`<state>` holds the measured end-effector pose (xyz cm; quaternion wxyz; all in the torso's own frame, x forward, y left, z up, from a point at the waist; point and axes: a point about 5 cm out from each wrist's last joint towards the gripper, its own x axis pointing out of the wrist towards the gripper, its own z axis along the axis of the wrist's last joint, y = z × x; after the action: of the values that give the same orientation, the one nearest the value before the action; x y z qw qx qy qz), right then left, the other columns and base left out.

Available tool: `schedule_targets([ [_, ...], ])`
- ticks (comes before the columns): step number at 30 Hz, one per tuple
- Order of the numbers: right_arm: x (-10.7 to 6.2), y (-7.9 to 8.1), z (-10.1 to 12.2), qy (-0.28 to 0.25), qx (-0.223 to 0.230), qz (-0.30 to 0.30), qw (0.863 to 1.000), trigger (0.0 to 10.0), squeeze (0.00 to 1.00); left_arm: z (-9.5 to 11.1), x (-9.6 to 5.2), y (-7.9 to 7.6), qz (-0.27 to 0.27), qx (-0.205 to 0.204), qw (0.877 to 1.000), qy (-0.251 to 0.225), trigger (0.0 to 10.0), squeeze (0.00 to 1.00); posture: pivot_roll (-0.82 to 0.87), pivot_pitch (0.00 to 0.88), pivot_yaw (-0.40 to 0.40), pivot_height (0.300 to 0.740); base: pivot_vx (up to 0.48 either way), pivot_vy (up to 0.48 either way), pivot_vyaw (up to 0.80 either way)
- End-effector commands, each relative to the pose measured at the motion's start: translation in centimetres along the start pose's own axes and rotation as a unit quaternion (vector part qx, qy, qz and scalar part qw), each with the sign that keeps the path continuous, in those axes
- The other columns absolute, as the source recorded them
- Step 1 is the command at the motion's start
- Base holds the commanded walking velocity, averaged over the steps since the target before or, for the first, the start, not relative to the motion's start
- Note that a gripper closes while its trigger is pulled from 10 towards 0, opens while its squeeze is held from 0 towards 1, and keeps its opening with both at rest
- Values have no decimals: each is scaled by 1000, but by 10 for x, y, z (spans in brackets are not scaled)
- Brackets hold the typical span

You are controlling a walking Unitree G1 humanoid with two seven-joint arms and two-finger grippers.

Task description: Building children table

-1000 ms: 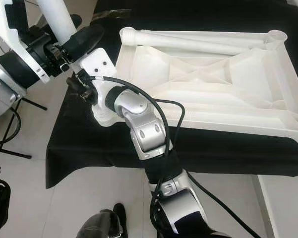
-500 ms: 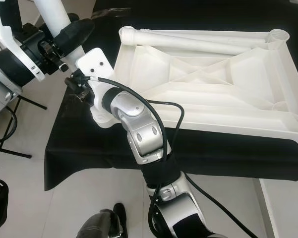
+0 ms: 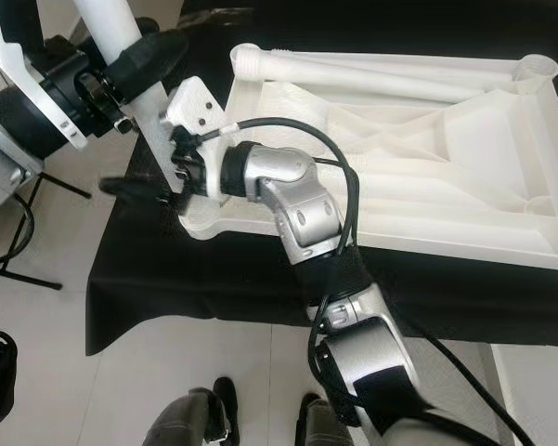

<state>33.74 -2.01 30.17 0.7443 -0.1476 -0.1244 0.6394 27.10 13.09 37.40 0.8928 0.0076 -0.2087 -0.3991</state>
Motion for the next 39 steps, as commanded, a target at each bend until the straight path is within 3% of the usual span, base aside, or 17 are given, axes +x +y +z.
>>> schedule_targets([
  [1, 15, 1, 11, -9, -23, 65, 998, 10000, 0, 0, 3, -9, -34, -2, 999, 11, 0, 0, 92, 294, 87, 740, 0, 0, 0],
  [6, 19, -1, 11, 4, -31, 86, 996, 10000, 0, 1, 4, -10, -35, -2, 999, 12, 0, 0, 96, 297, 87, 740, 0, 0, 0],
  [7, 19, -2, 11, 4, -31, 95, 995, 0, 0, 2, 4, -10, -35, -2, 999, 12, 0, 0, 97, 297, 87, 740, 0, 0, 0],
  [17, 21, -4, 3, 10, -22, 134, 991, 0, 0, 3, 6, -10, -38, -2, 999, 12, 0, 0, 88, 306, 91, 740, 0, 0, 0],
  [26, 21, -7, -6, 15, -12, 108, 994, 0, 0, 2, 8, -9, -42, -2, 999, 14, 0, 0, 84, 308, 94, 740, 0, 0, 0],
  [27, 19, -8, -9, 15, -9, 96, 995, 0, 0, 2, 7, -8, -34, -8, 999, 12, 2000, 0, 82, 309, 94, 740, 0, 0, 0],
  [28, 19, -8, -9, 15, -9, 96, 995, 0, 0, 2, 7, -8, -34, -8, 999, 12, 2000, 0, 82, 309, 94, 740, 0, 0, 0],
  [29, 18, -9, -12, 16, -5, 82, 996, 0, 0, 1, 7, -7, -29, -9, 999, 14, 10000, 1000, 80, 310, 94, 740, 0, 0, 0],
  [34, 15, -11, -16, 22, -1, 44, 999, 0, 0, 1, 6, -4, -16, -5, 1000, 15, 10000, 1000, 73, 313, 92, 740, 0, 0, 0],
  [36, 15, -13, -23, 47, 9, -17, 999, 0, 0, 3, 4, 6, 18, 10, 1000, 13, 10000, 1000, 66, 313, 89, 740, 0, 0, 0],
  [37, 15, -19, -39, 120, 28, -142, 982, 0, 0, 3, 2, 11, 25, 10, 1000, 11, 10000, 0, 62, 313, 88, 740, 0, 0, 0],
  [38, 15, -19, -39, 120, 28, -142, 982, 0, 0, 3, 2, 11, 25, 10, 1000, 11, 10000, 0, 62, 313, 88, 740, 0, 0, 0],
  [39, 11, -23, -49, 174, 31, -231, 957, 0, 0, 4, 1, 13, 26, 8, 1000, 10, 10000, 0, 58, 314, 88, 740, 0, 0, 0],
])
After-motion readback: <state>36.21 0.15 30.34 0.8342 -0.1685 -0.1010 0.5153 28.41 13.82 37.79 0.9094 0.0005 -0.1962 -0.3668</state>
